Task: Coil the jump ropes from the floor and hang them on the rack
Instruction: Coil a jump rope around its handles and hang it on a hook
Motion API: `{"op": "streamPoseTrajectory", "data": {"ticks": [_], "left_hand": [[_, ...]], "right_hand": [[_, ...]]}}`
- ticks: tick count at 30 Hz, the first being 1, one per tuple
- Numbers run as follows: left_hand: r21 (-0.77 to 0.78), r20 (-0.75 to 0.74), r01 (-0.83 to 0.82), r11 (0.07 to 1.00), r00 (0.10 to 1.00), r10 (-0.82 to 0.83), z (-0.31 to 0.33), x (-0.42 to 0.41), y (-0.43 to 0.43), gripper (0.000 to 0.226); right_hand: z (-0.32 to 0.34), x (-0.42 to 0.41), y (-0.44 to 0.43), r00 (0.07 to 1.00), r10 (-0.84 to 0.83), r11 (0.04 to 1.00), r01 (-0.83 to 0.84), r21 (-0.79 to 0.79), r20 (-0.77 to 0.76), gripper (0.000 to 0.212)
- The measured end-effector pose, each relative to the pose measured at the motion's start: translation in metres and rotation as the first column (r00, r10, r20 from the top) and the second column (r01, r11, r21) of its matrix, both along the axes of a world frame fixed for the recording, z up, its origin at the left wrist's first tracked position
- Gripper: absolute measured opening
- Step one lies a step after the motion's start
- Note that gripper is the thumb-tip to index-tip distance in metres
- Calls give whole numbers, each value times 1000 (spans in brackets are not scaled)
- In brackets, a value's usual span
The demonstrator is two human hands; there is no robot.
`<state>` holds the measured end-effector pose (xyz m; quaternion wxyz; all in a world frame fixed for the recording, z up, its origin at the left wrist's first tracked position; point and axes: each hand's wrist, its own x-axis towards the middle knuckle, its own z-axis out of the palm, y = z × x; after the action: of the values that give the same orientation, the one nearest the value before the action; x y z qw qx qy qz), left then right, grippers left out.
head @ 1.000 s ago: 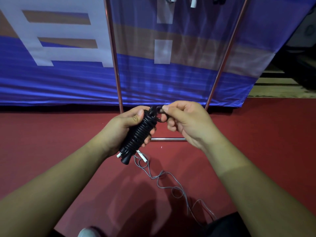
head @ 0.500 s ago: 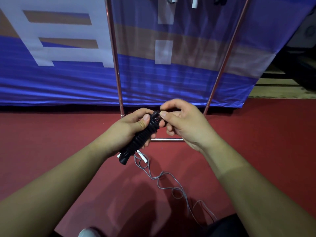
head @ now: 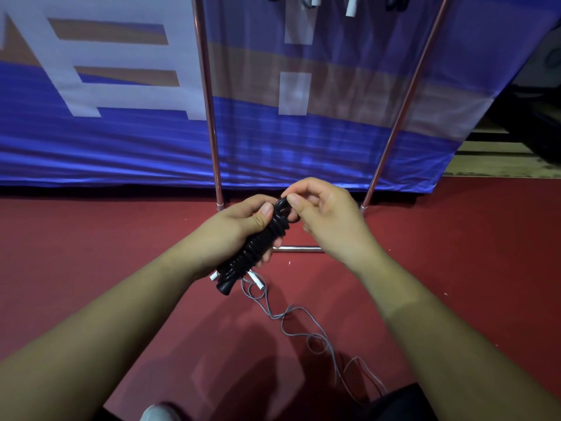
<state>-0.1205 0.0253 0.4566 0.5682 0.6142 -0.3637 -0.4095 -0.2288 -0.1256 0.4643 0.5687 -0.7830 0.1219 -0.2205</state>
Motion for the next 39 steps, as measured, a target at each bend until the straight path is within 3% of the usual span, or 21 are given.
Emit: {"op": "streamPoseTrajectory", "data": {"ticks": [5,12,15,19,24,29,32,36,39], "left_hand": [[-96,-160,29,995,986,-44,3,4,5,37],[-252,-325,182,951,909,-260,-2,7,9,48],[-241,-294,200,950,917,-268,0,7,8,48],[-124,-140,185,975,969,-202,1,7,7,59],[-52,-84,138,989,986,-142,4,7,7,33],[-12,-13,157,987,987,-157,11,12,10,54],[41,71,121,992,990,-124,14,12,11,44],[118,159,63,991,984,-81,13,8,11,37],[101,179,16,995,983,-34,14,4,7,32]], "right_hand": [[8,-8,-14,969,246,968,-244,64,-23,23],[7,-4,-9,960,271,931,-279,237,67,27],[8,-5,-11,960,269,926,-280,253,78,25],[4,-6,-10,970,227,931,-243,271,89,20],[-2,-1,3,984,114,928,-154,338,135,18],[7,1,5,996,70,988,-76,131,52,5],[11,0,-1,993,113,993,-113,30,16,6],[7,4,-2,996,71,963,-83,-256,-53,10],[7,9,3,998,-6,979,-7,-204,-61,17]]}}
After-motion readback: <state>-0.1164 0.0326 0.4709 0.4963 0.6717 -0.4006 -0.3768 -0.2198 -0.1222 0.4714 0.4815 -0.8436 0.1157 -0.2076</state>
